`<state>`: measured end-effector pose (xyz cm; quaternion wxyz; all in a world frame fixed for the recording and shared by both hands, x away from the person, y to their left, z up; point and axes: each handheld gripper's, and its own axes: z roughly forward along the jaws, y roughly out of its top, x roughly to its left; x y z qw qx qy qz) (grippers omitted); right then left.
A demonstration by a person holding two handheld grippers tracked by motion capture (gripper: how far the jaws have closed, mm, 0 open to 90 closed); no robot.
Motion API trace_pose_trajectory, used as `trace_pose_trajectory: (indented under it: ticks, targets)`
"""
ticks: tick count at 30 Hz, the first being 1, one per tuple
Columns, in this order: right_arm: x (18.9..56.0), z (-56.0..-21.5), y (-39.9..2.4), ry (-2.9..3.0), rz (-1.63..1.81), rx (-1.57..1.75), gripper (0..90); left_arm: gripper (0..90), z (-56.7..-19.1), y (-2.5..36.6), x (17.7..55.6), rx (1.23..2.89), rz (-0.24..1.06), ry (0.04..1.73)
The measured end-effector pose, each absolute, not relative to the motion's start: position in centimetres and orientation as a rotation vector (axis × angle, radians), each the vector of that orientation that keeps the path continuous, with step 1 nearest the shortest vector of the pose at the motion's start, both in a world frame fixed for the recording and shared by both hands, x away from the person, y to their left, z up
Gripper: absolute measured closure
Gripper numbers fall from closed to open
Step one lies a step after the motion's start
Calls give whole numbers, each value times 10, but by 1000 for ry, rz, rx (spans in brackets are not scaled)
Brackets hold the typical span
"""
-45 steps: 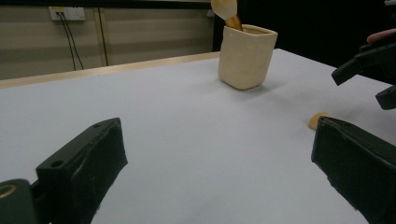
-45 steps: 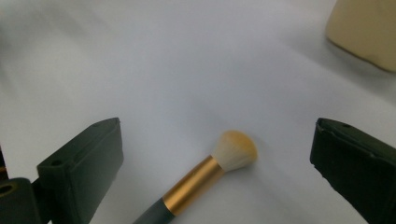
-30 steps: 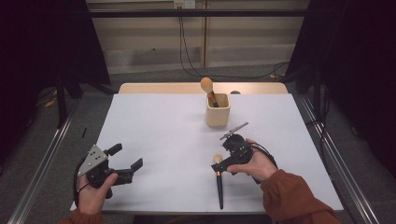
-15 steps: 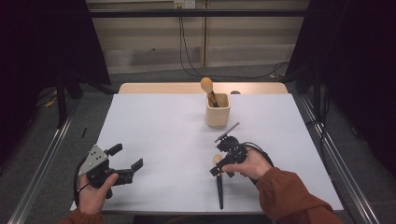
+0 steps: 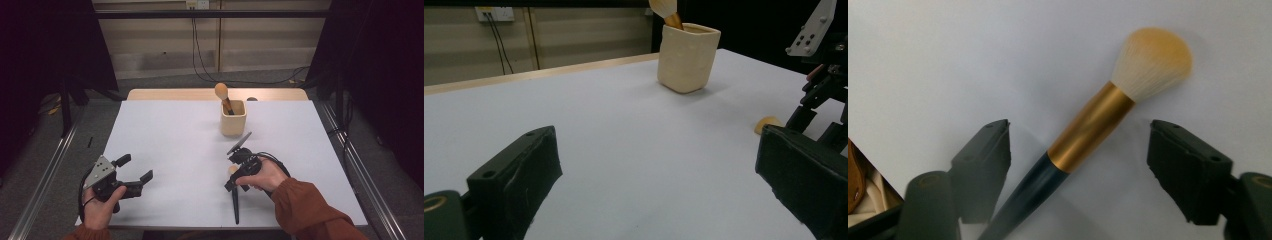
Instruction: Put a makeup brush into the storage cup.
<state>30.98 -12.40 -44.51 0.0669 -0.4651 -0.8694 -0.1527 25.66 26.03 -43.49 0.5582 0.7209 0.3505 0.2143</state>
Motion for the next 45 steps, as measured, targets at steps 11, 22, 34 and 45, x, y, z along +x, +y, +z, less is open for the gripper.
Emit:
trace_pose_trajectory:
  ticks: [11, 22, 34, 45]
  targets:
    - [307, -448, -119, -2641, -403, -1423, 386, 39, -435, 260, 257, 1701, 505, 826]
    - [306, -448, -116, -2693, -329, -1420, 534, 39, -435, 261, 257, 1702, 504, 829]
    - [306, -447, -116, -2795, -259, -1301, 720, 39, -435, 261, 256, 1701, 501, 833]
    - [309, -447, -119, -2791, -272, -1255, 750, 39, -435, 261, 257, 1701, 500, 837]
